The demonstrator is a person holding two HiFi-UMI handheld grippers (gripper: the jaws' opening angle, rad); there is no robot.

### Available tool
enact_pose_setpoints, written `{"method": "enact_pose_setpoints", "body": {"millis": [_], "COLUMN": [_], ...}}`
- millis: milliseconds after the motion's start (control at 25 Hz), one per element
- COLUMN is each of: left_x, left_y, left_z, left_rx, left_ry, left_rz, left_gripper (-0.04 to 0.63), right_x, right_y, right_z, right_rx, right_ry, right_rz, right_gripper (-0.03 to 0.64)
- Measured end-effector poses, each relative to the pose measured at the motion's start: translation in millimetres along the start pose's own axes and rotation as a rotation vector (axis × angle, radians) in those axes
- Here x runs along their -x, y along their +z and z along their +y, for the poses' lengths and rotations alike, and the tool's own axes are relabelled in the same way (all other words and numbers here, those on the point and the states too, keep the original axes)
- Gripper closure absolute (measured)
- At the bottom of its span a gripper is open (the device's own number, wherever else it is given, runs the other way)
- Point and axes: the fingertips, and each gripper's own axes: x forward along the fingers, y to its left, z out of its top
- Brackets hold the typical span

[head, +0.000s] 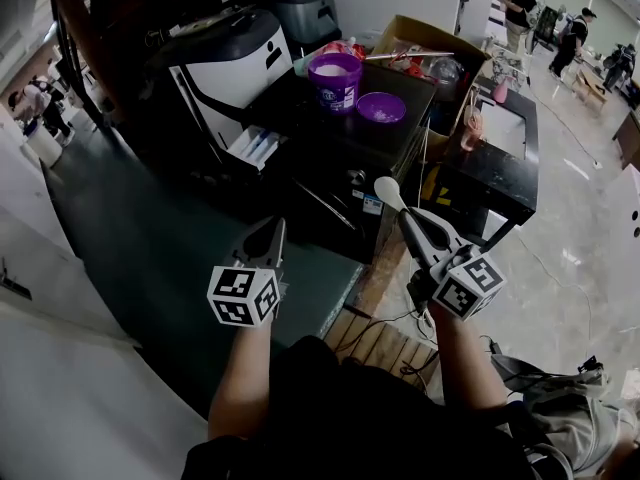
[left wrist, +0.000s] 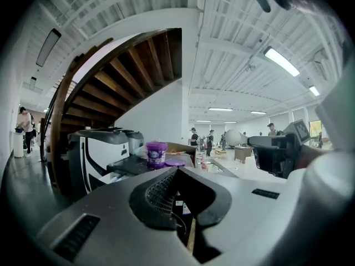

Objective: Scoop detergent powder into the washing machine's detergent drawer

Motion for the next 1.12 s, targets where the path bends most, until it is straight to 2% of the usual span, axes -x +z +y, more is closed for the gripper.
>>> {"method": "enact_pose_setpoints", "body": {"millis": [640, 880, 1120], "left_x": [-14, -31, -65], "left_y": [10, 8, 11], "left_z": [16, 45, 98], "left_rx": [0.010, 0.019, 0.020], "left_ry": [0.011, 0.007, 0.009], "left_rz": [0.008, 0.009, -0.003], "left_gripper": [0.588, 0.588, 0.588], "right_x": [-16, -51, -113], "right_y": [-4, -12, -23], "right_z": [-11, -19, -32], "right_rx": [-0.035, -0.034, -0.024], "right_ry": [0.000, -0.003, 0.013], "right_rz": [0.033, 0.046, 0.073], "right_gripper": [0.595, 0.595, 0.595]}}
